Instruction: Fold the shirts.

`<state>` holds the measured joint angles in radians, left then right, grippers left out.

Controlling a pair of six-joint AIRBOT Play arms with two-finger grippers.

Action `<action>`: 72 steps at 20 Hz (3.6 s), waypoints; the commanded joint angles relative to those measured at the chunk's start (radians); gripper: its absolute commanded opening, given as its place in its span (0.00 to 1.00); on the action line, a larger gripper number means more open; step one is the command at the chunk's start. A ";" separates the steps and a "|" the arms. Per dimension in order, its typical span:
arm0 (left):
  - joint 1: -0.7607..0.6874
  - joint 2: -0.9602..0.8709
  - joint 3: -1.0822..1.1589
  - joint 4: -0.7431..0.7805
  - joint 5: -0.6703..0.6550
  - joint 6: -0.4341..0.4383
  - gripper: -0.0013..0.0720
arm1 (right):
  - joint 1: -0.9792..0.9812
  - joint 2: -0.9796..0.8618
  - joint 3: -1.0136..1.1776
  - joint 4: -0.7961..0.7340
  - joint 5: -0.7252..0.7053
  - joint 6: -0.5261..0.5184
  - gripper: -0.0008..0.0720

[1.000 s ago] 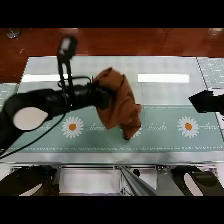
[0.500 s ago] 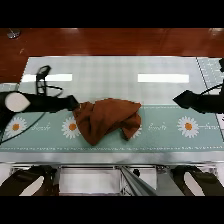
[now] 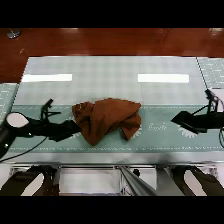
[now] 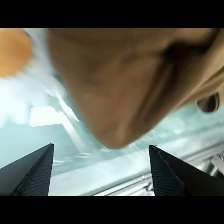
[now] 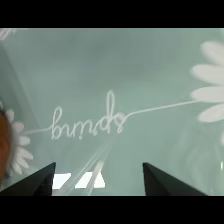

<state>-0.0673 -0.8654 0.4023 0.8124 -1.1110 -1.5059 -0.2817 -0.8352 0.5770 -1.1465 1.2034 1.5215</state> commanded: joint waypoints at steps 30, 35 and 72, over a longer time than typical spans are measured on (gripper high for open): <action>-0.014 -0.094 0.533 -0.267 0.122 0.242 0.06 | 0.510 -0.423 0.552 0.219 -0.111 -0.053 0.03; 0.188 -0.027 0.943 -0.267 0.123 0.241 0.06 | 0.389 -0.314 1.151 -0.015 0.093 -0.042 0.03; 0.037 -0.395 0.642 -0.230 0.586 0.368 0.06 | 0.186 -0.667 0.968 -0.019 -0.136 0.019 0.03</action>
<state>0.0269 -1.1248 1.0103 0.5804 -0.6518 -1.1446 -0.0513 -1.3224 1.4342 -1.3766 1.1473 1.5791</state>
